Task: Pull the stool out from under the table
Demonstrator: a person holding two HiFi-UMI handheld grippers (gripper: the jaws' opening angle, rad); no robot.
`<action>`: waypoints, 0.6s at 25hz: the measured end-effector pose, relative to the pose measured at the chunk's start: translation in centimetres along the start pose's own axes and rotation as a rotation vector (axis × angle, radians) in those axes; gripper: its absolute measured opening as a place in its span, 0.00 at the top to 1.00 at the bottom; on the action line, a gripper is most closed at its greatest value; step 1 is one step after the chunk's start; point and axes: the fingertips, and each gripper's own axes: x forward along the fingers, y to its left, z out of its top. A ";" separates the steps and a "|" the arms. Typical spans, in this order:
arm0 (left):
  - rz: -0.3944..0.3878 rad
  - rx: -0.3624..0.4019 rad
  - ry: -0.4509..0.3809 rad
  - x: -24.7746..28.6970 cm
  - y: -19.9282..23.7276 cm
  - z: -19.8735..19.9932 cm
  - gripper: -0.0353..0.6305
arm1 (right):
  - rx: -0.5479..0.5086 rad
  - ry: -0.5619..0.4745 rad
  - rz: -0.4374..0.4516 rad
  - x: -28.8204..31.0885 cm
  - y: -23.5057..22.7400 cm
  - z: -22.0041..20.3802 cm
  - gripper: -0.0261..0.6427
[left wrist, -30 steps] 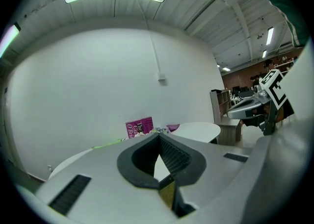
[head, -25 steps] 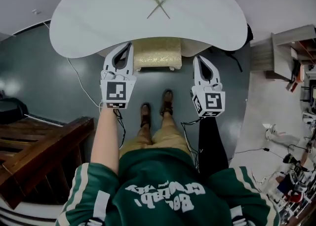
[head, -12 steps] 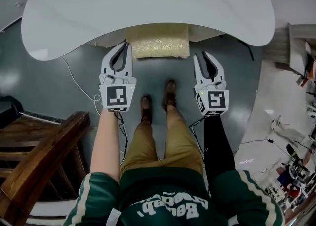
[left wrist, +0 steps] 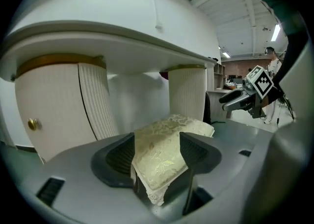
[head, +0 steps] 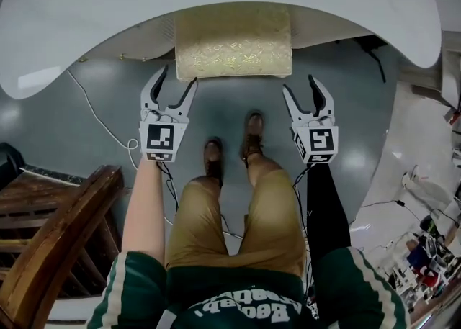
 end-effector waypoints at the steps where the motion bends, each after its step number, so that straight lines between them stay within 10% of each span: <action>1: 0.001 0.003 0.012 0.3 0.2 -1.4 0.51 | 0.007 0.014 0.001 0.6 0.0 -1.3 0.50; 15: 0.043 0.015 0.276 4.1 1.2 -18.7 0.49 | 0.056 0.169 0.011 7.9 0.2 -14.6 0.36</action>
